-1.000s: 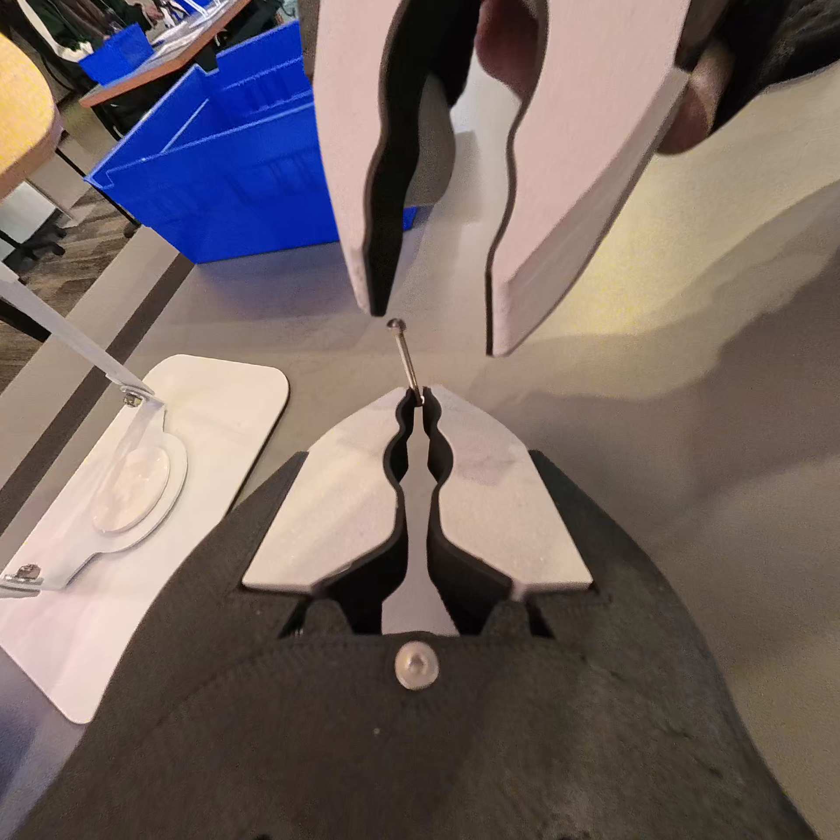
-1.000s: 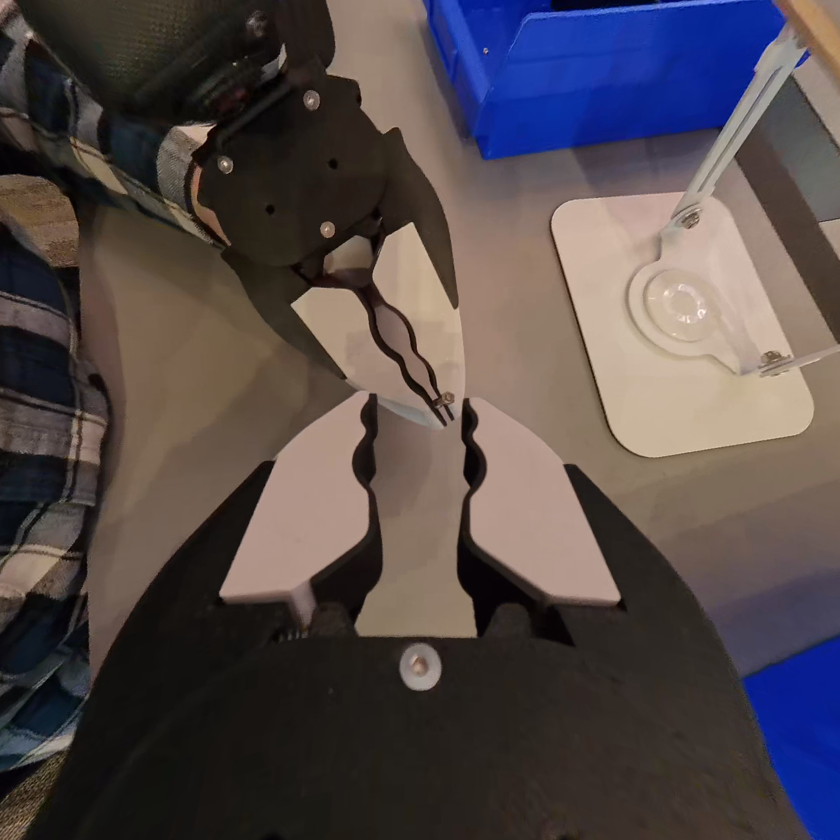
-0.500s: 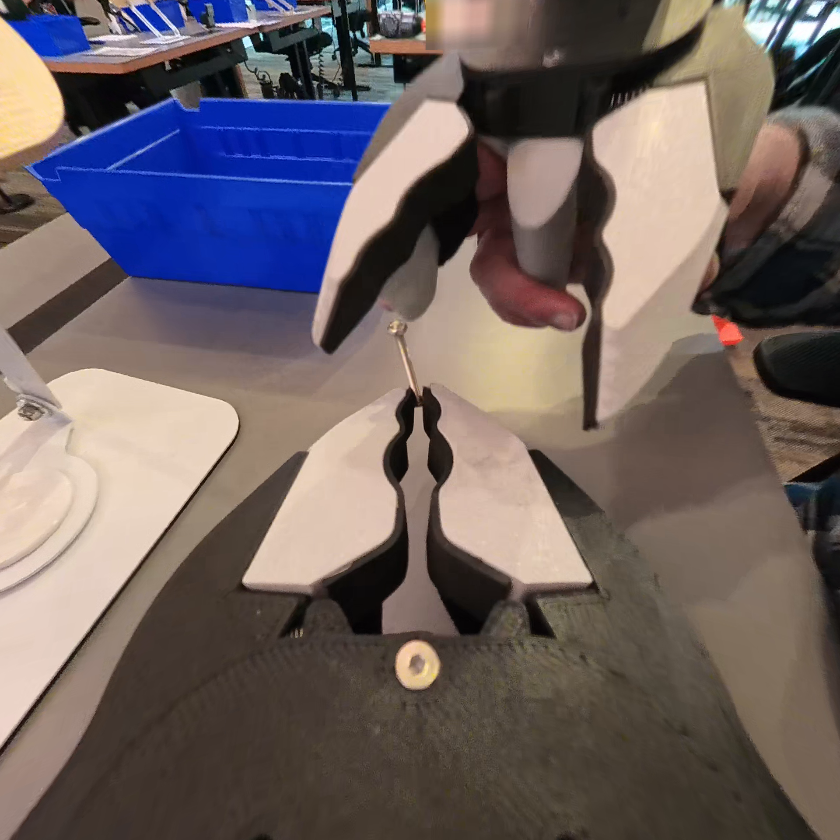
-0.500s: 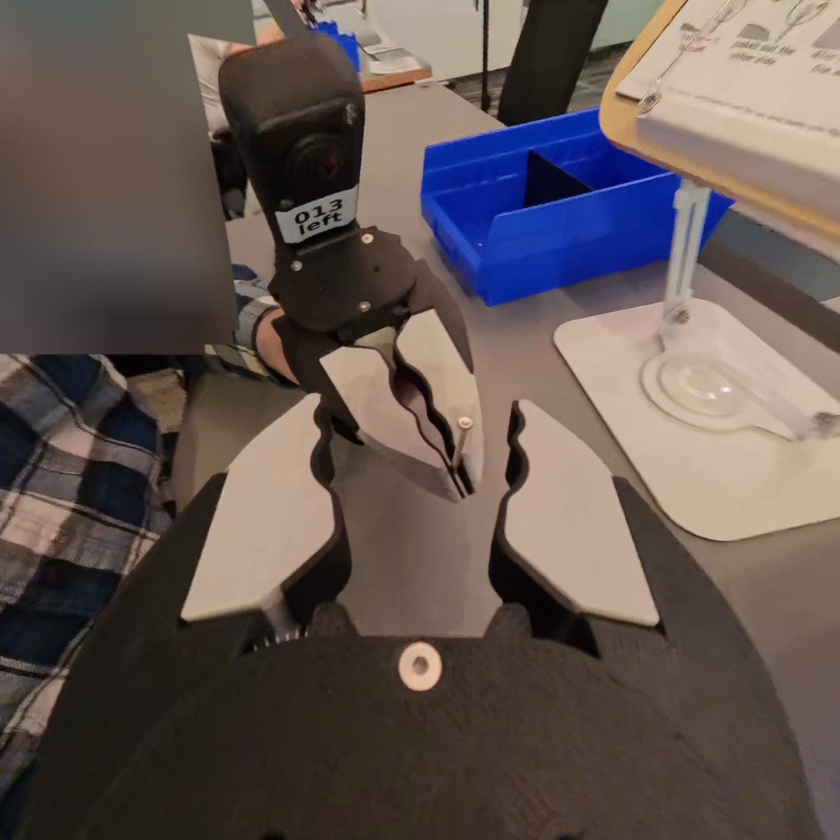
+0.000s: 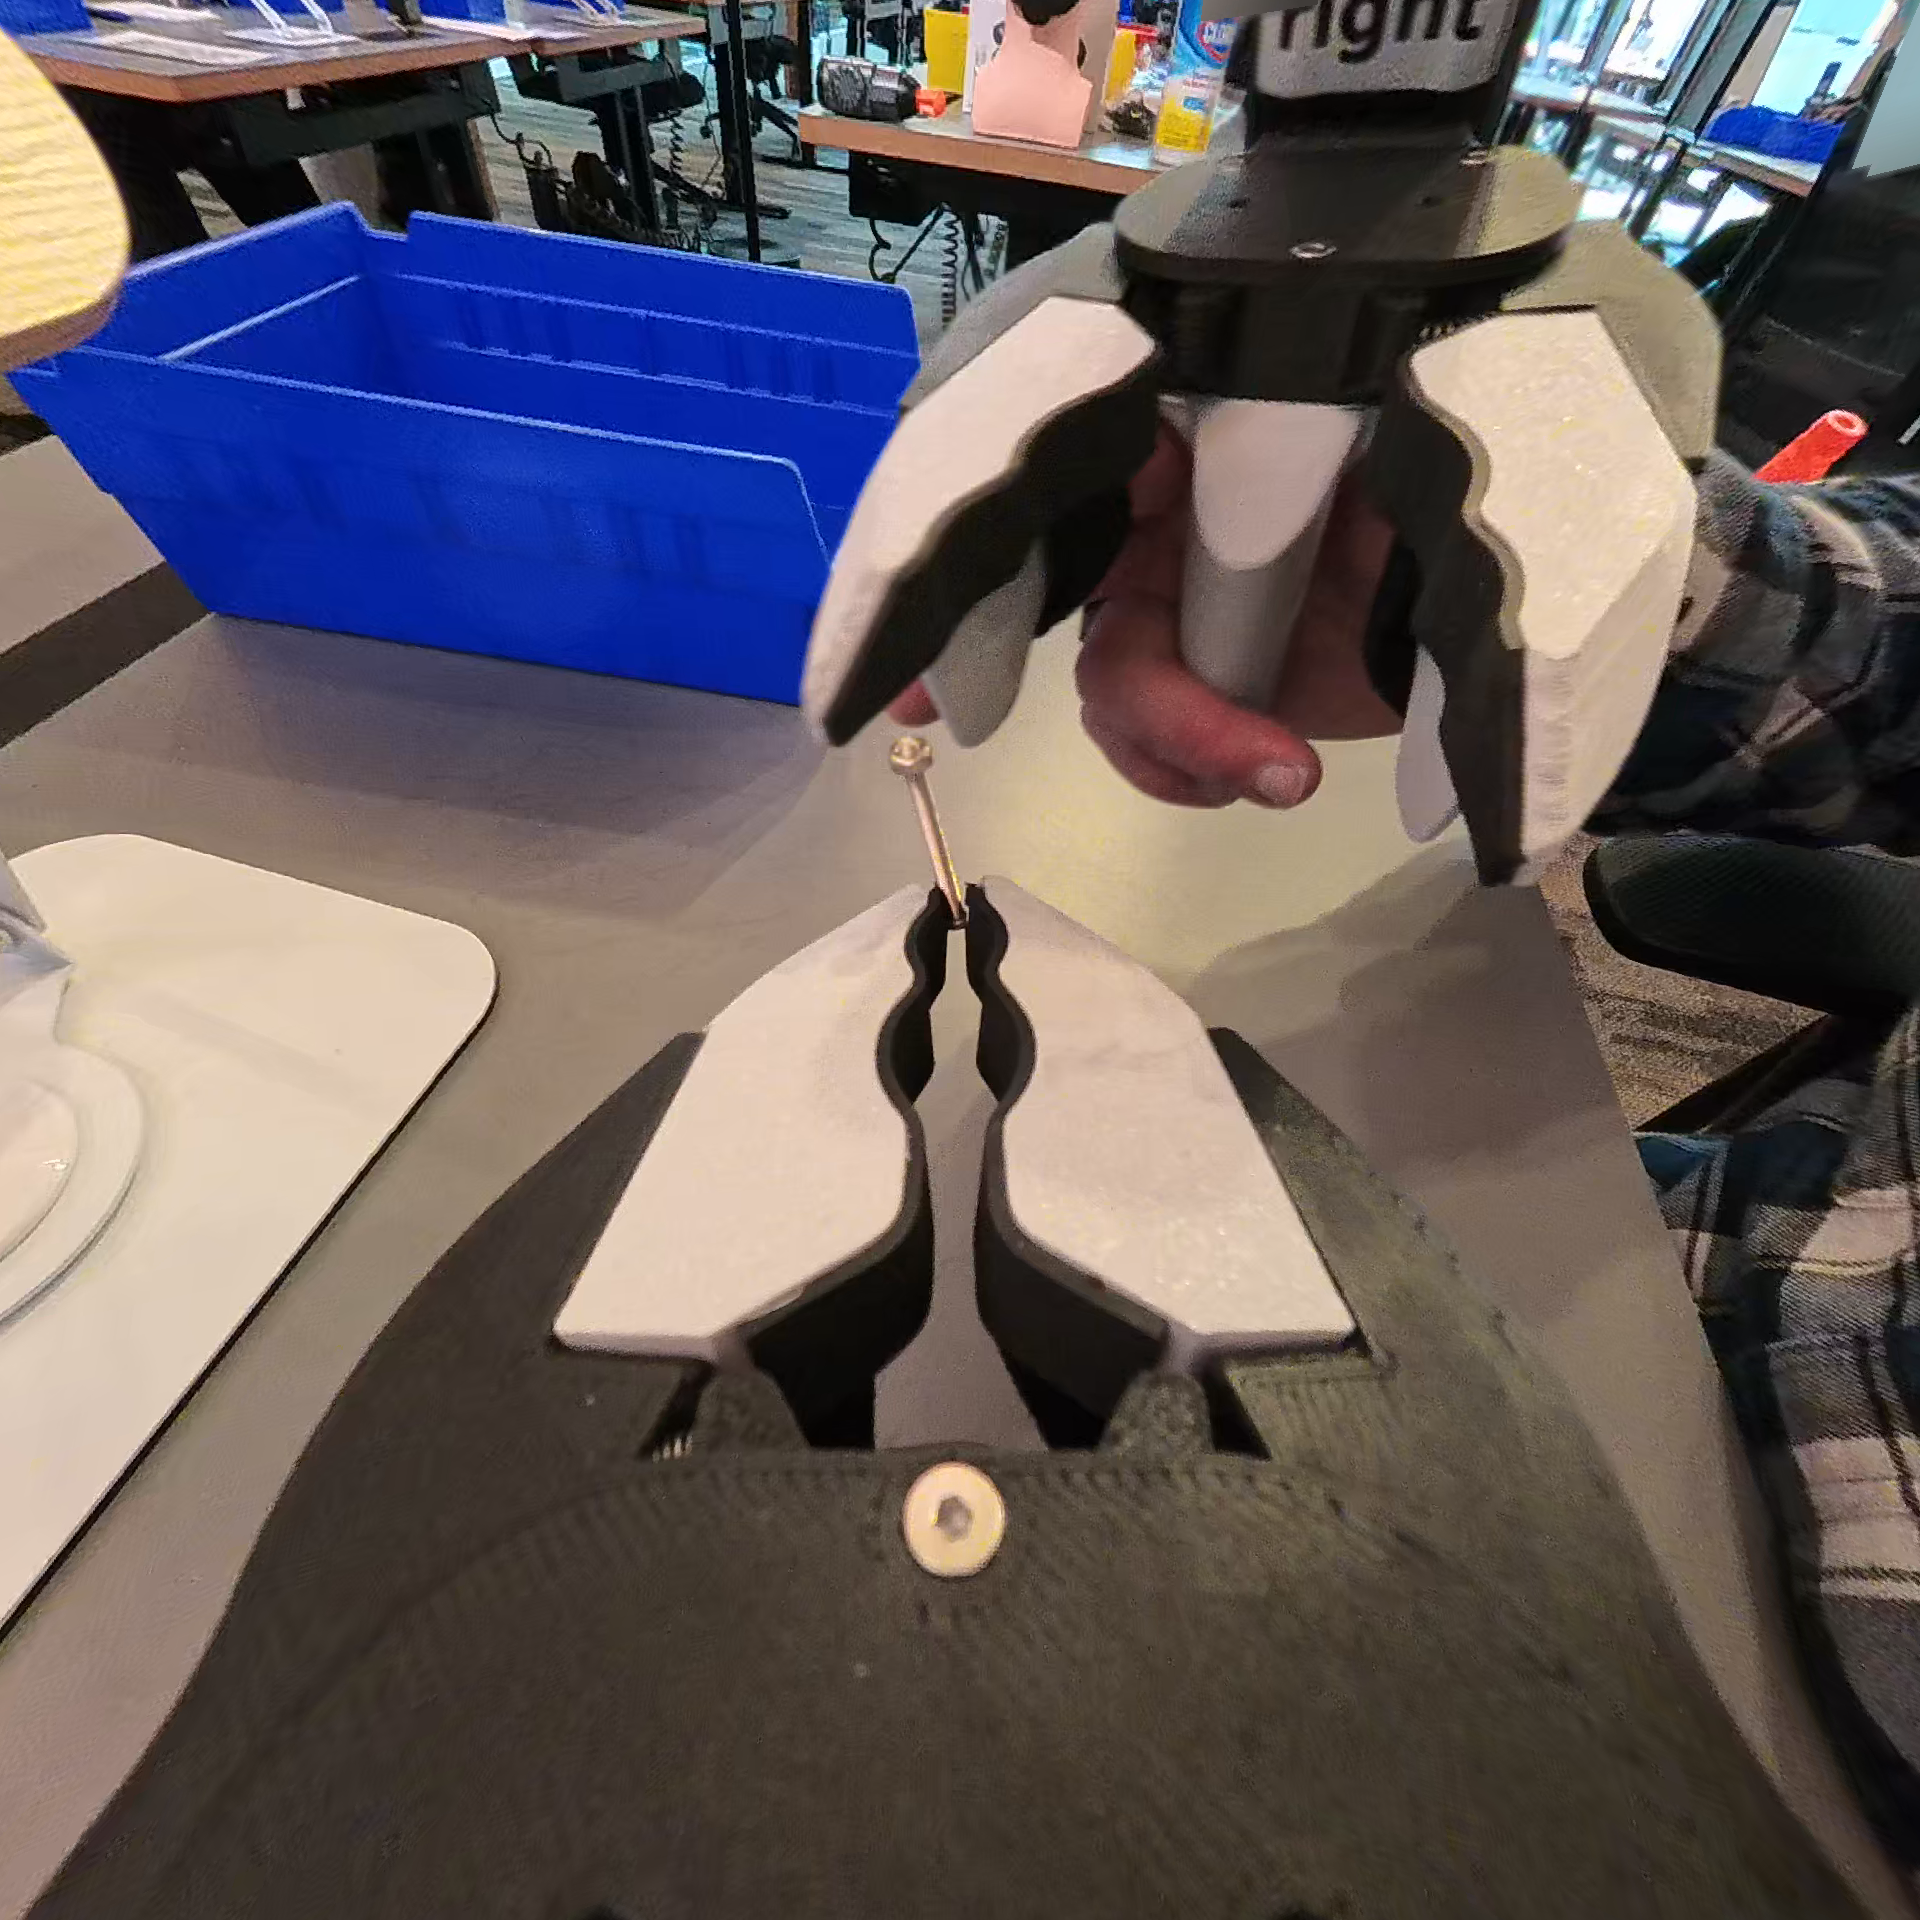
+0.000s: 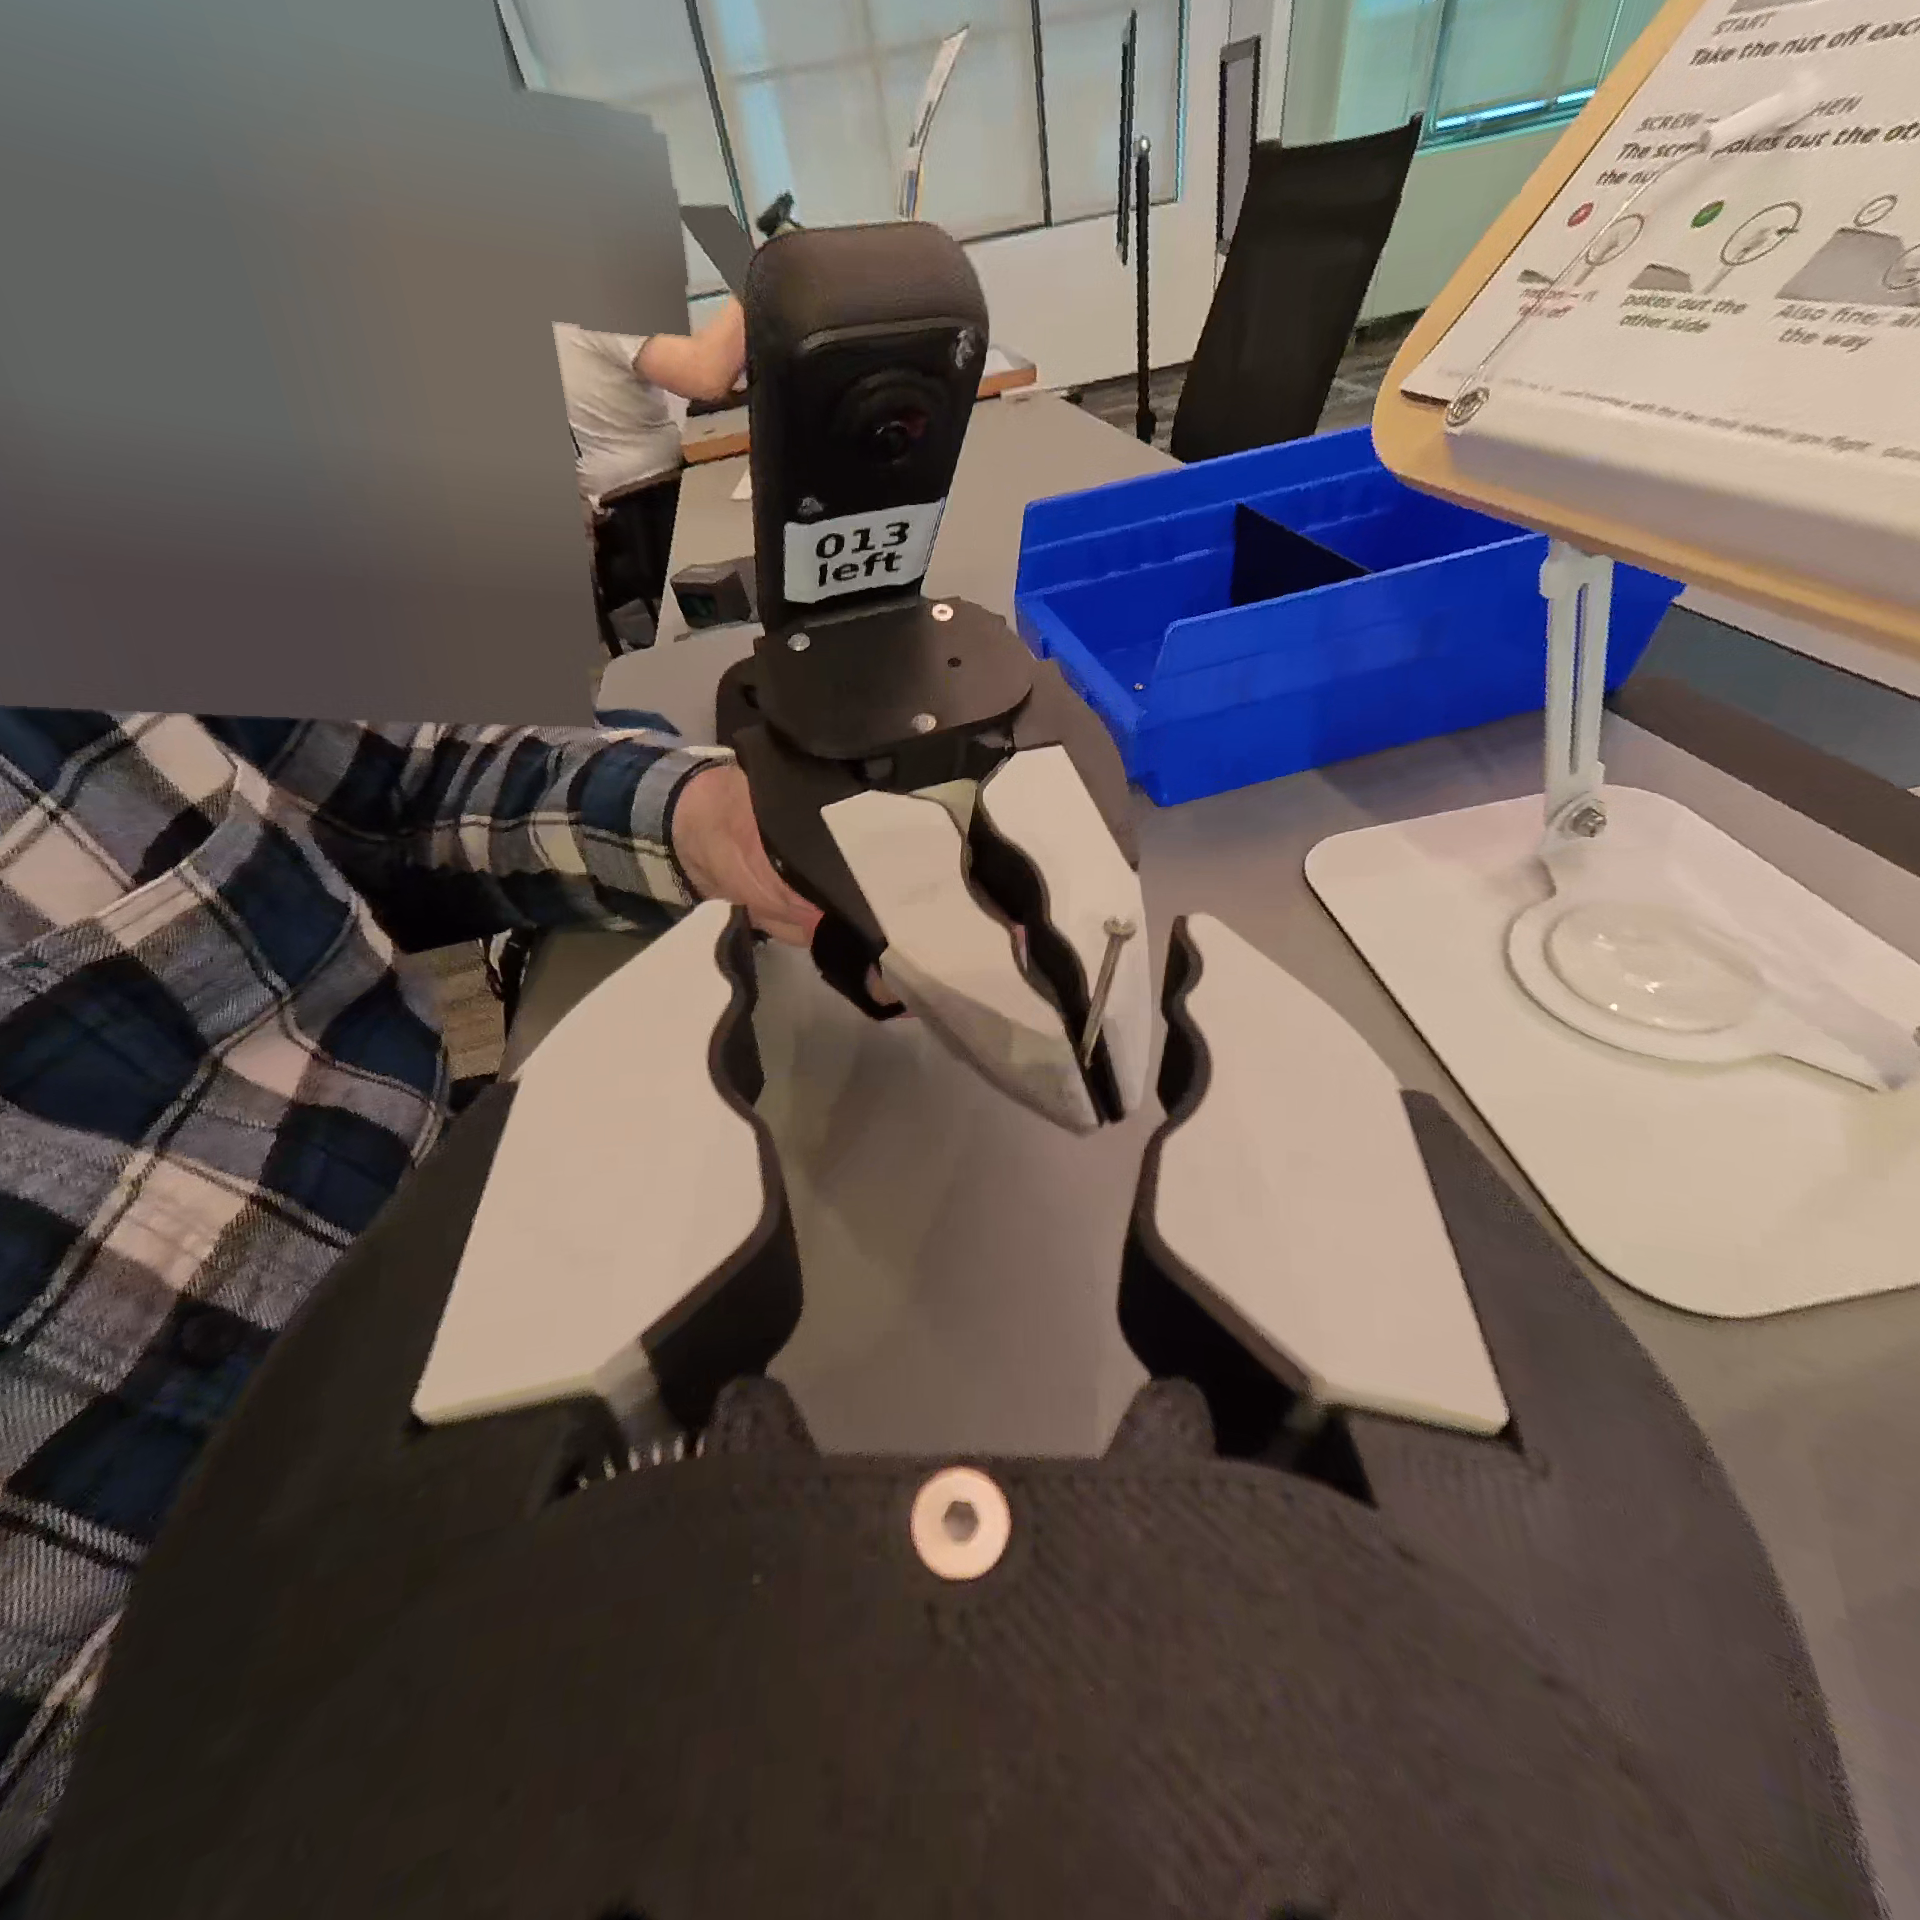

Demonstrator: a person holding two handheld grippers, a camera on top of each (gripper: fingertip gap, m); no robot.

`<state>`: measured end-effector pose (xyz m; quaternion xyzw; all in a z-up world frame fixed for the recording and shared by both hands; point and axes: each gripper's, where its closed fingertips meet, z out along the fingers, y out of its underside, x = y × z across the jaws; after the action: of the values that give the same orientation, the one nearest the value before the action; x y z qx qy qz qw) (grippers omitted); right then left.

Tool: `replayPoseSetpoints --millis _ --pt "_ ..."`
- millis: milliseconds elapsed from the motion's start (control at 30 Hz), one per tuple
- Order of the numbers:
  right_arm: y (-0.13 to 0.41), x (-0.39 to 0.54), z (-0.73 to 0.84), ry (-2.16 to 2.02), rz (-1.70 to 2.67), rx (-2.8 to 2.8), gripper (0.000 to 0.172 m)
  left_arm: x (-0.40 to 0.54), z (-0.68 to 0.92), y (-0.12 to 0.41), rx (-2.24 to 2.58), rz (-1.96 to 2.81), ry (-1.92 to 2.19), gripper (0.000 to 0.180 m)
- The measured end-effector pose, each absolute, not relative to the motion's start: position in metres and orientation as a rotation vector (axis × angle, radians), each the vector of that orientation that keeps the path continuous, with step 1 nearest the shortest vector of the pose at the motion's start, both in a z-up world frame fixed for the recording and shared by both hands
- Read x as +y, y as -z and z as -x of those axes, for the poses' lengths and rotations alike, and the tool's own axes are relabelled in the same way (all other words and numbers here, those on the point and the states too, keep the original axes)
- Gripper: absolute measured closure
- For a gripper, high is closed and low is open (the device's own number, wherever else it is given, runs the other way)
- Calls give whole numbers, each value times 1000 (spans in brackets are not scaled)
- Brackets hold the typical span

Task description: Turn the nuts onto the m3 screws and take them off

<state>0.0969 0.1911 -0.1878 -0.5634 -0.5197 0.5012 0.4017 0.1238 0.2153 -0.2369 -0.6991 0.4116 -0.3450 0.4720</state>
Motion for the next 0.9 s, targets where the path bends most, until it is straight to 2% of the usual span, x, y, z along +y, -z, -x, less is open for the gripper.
replayPoseSetpoints --millis 67,200,467,600,700,800,900 --pt "188 191 -90 -1290 1408 -1314 88 214 -126 236 1009 1709 862 177" --pt "188 181 -81 -1402 1355 -1333 87 210 -128 234 1030 1717 889 177" --pt "183 179 -96 -1455 1331 -1287 90 212 -125 232 1000 1730 932 177" --pt "180 177 -106 -1451 1309 -1286 100 211 -125 233 1008 1734 932 177" --pt "181 184 -105 -1438 1312 -1253 98 210 -127 234 1016 1736 937 177" --pt "186 186 -96 -1431 1337 -1271 88 209 -129 234 1028 1737 938 177" --pt "187 179 -88 -1467 1314 -1304 88 208 -130 234 1034 1742 934 177"
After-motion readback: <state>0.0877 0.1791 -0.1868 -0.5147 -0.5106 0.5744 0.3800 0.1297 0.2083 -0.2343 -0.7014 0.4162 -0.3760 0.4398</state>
